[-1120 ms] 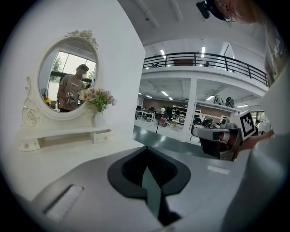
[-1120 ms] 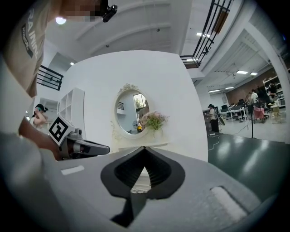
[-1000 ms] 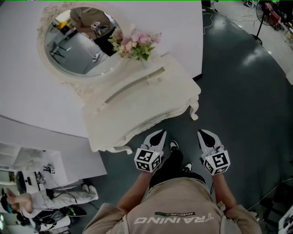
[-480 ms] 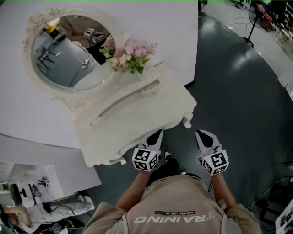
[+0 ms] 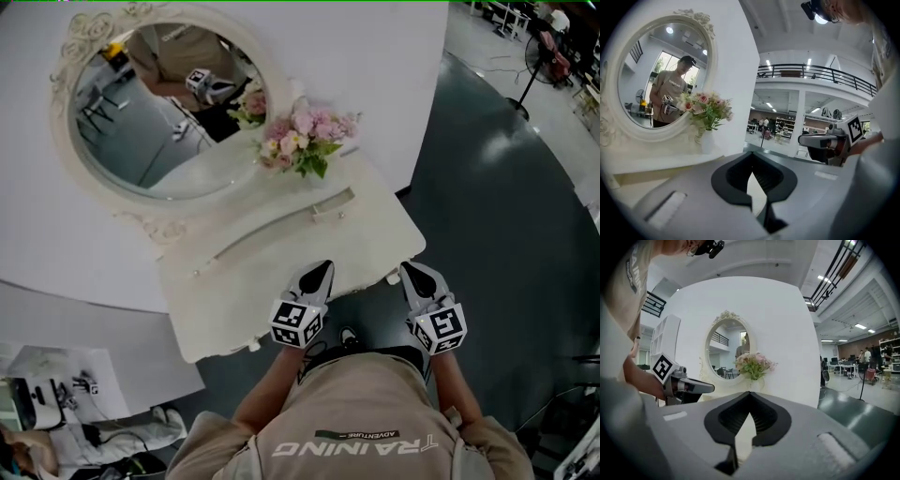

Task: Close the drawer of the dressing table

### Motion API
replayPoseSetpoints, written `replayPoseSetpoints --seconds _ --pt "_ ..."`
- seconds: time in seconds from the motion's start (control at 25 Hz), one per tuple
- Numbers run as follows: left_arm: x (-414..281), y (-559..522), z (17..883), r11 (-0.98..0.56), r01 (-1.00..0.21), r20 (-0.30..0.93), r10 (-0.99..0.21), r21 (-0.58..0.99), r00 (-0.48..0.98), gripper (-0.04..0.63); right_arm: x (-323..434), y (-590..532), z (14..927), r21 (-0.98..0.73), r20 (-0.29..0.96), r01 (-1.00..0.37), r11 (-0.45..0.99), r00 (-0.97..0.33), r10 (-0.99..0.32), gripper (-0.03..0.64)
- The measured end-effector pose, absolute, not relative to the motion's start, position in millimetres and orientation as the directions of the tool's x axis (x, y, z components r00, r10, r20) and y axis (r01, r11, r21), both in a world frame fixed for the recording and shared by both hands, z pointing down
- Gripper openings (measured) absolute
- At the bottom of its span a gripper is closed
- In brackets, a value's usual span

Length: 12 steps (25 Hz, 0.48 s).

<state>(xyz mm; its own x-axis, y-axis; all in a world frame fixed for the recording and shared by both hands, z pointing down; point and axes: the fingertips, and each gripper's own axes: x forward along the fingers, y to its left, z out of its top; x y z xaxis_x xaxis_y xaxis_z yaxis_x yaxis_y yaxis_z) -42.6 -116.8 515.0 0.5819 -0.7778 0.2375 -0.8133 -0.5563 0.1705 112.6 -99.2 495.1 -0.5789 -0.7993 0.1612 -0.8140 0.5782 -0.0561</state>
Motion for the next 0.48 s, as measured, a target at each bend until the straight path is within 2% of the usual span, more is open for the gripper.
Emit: replayPoseSetpoints --seconds 0.48 --pt "-92.2 -146.1 541.0 -0.455 -0.853 0.247 -0.822 0.257 0.513 0.018 71.0 -146.4 499.8 -0.025 0.232 -0.778 0.628 -0.615 -0.753 0.002"
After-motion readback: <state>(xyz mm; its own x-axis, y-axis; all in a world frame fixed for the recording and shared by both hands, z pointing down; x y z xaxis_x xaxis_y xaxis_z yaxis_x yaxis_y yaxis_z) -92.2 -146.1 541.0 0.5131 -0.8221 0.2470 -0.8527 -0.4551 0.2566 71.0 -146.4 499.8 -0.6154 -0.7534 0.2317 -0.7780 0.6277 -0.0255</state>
